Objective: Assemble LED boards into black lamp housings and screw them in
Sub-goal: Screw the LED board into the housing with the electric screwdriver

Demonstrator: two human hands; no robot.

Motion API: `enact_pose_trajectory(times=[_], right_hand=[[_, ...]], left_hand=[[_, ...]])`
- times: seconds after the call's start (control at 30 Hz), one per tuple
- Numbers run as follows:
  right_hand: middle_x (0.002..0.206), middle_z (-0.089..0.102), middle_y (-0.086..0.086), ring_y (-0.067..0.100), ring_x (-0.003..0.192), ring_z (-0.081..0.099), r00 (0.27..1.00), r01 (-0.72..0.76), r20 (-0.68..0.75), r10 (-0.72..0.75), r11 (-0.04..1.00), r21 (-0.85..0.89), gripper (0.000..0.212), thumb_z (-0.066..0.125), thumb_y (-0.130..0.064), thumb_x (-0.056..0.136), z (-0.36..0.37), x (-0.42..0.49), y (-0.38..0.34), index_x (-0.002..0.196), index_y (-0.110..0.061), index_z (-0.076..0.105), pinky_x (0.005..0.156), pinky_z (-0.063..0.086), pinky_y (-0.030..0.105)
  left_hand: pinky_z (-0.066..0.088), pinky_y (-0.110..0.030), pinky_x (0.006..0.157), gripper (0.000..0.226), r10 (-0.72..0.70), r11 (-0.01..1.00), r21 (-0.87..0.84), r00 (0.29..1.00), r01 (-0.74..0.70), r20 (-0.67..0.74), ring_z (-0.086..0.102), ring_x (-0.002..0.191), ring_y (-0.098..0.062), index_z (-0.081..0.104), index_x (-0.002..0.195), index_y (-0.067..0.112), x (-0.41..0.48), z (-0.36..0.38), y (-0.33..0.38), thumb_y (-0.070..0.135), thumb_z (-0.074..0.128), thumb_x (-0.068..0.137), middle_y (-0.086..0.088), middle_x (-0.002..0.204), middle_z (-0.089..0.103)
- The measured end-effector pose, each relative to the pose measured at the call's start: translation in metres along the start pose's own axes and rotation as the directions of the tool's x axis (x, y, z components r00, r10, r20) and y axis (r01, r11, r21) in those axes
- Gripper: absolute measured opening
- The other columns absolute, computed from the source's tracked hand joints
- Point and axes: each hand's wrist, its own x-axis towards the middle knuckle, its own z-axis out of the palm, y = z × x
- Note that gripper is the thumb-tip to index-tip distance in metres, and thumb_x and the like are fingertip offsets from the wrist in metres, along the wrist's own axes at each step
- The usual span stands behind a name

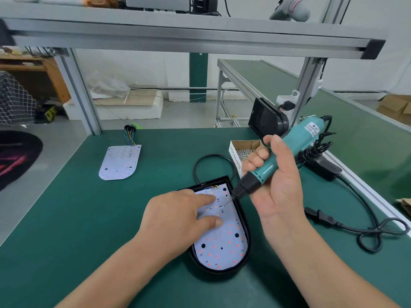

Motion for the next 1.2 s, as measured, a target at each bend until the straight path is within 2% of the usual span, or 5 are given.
enact_pose_trajectory(times=[0.4, 0.57, 0.7, 0.9, 1.2], right_hand=[[0.069, 0.045, 0.0, 0.013, 0.053, 0.045, 0.987, -0.045, 0.141, 0.075, 0.977, -0.207, 0.015, 0.062, -0.019, 0.098, -0.013, -0.031, 0.005, 0.108, -0.013, 0.052, 0.053, 0.044, 0.026], [0.068, 0.045, 0.0, 0.013, 0.054, 0.045, 0.982, -0.056, 0.165, 0.096, 0.97, -0.236, 0.011, 0.064, -0.02, 0.095, -0.013, -0.035, 0.009, 0.102, -0.016, 0.057, 0.053, 0.042, 0.026], [0.068, 0.045, 0.0, 0.014, 0.054, 0.045, 0.975, -0.049, 0.195, 0.103, 0.964, -0.26, 0.019, 0.07, -0.025, 0.089, -0.012, -0.037, 0.01, 0.102, -0.017, 0.058, 0.054, 0.041, 0.026], [0.067, 0.046, 0.0, 0.015, 0.053, 0.045, 0.97, -0.036, 0.222, 0.102, 0.958, -0.284, 0.018, 0.069, -0.023, 0.089, -0.009, -0.039, 0.011, 0.102, -0.016, 0.059, 0.053, 0.04, 0.028], [0.065, 0.047, 0.002, 0.018, 0.051, 0.044, 0.953, -0.002, 0.283, 0.106, 0.939, -0.345, 0.008, 0.067, -0.02, 0.089, -0.006, -0.045, 0.013, 0.096, -0.017, 0.066, 0.052, 0.042, 0.029]], left_hand=[[0.052, -0.033, 0.072, 0.05, 0.017, 0.986, 0.164, 0.999, -0.024, 0.04, 0.062, 0.094, -0.013, 0.065, 0.118, 0.042, 0.006, 0.002, 0.009, 0.079, 0.048, 0.087, 0.008, 0.089, 0.059], [0.053, -0.033, 0.071, 0.05, 0.021, 0.985, 0.168, 0.999, -0.026, 0.031, 0.062, 0.092, -0.016, 0.067, 0.113, 0.039, 0.007, 0.004, 0.009, 0.078, 0.049, 0.088, 0.006, 0.086, 0.061], [0.055, -0.035, 0.076, 0.051, 0.019, 0.987, 0.158, 1.0, -0.023, 0.025, 0.064, 0.099, -0.019, 0.067, 0.118, 0.039, 0.007, 0.005, 0.009, 0.077, 0.05, 0.089, 0.005, 0.092, 0.067], [0.043, -0.03, 0.062, 0.044, 0.027, 0.984, 0.173, 0.999, -0.029, 0.017, 0.061, 0.092, -0.019, 0.068, 0.108, 0.04, 0.008, 0.004, 0.012, 0.075, 0.051, 0.089, 0.005, 0.082, 0.06], [0.052, -0.033, 0.067, 0.041, 0.038, 0.984, 0.176, 0.999, -0.042, 0.024, 0.061, 0.088, -0.019, 0.065, 0.105, 0.038, 0.007, 0.003, 0.013, 0.073, 0.049, 0.091, 0.003, 0.079, 0.059]])
